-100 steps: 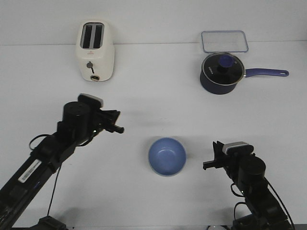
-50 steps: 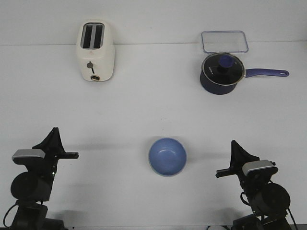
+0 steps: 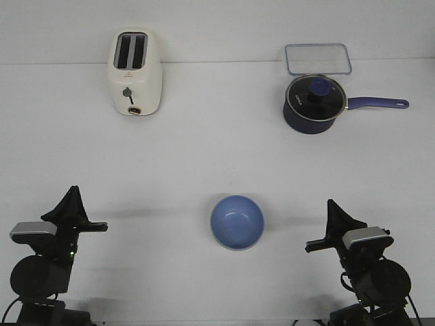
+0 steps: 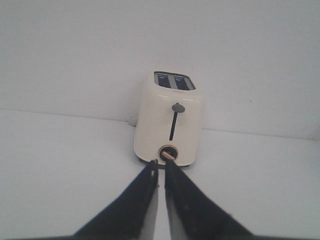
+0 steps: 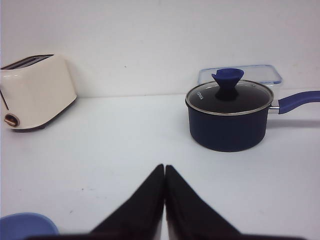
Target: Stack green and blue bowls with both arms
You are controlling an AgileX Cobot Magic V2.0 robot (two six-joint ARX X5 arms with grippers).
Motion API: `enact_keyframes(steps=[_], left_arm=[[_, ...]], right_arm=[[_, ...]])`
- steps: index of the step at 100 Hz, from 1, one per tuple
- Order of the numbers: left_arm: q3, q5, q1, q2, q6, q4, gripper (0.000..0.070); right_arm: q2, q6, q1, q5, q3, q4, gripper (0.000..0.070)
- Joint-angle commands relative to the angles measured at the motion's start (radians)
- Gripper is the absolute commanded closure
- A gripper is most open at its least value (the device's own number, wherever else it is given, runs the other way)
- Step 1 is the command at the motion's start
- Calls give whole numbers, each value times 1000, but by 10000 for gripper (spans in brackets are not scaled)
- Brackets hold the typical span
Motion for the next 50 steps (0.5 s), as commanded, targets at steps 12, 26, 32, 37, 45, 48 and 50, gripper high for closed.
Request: enact_keyframes(steps=[12,26,32,37,45,48,50], left_arm=[[14,2,-1,-2,0,10,685],[14,2,-1,-4,26,6,685],[10,2,1,-25,51,-5,685],[-4,3,8,-38,58,-5,685],[-60,53,35,-91,101,-3,685],[-87,87,48,-112,127,-1,685],[-106,108,56,-126,141,3,685]], right_arm=[[2,-6,2,3,2,14,700],[2,-6,2,3,2,13,700],[2,-6,2,3,2,13,700],[2,-5,2,3,2,14,700],[2,-6,2,3,2,14,700],[2,-5,2,3,2,14,700],[2,-6,2,3,2,14,700]])
